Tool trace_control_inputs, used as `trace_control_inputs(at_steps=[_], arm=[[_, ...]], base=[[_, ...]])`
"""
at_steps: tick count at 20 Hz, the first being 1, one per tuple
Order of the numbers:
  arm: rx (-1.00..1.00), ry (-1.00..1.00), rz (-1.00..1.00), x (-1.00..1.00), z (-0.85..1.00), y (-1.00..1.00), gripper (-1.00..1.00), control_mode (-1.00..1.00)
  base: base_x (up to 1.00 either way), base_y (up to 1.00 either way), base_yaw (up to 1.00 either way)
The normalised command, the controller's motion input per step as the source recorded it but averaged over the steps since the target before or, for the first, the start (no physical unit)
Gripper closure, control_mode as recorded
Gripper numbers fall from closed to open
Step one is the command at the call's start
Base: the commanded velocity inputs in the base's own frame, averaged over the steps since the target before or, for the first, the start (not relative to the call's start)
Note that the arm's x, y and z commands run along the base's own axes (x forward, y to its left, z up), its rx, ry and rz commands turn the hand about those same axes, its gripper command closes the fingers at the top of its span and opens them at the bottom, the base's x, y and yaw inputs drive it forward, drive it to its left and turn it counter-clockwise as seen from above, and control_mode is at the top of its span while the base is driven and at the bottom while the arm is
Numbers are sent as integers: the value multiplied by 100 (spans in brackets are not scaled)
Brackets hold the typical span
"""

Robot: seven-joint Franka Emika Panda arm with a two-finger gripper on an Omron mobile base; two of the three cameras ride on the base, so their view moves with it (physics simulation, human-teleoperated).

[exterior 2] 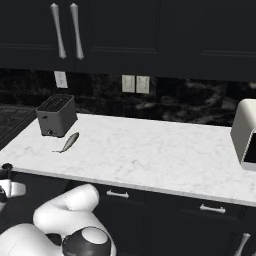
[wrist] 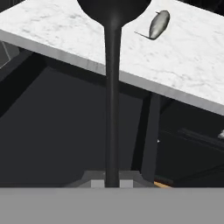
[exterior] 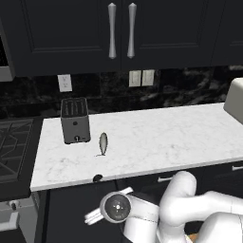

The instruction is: Pick the ladle from the drawer and place it on the counter.

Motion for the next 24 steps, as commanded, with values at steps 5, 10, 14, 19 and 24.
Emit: trace_control_inputs(at_steps=[5, 10, 14, 19, 24], arm=[[0, 0, -24, 20, 100, -10, 100, -100], [5, 7, -19, 62, 90, -74, 100, -100], [17, 12, -10, 84, 34, -100, 100, -100], [24, 26, -3, 78, -6, -100, 100, -100], [17, 20, 1, 34, -19, -70, 100, -100]], base=[[0, 0, 0], [0, 0, 0], [0, 0, 0], [0, 0, 0], [0, 0, 0]])
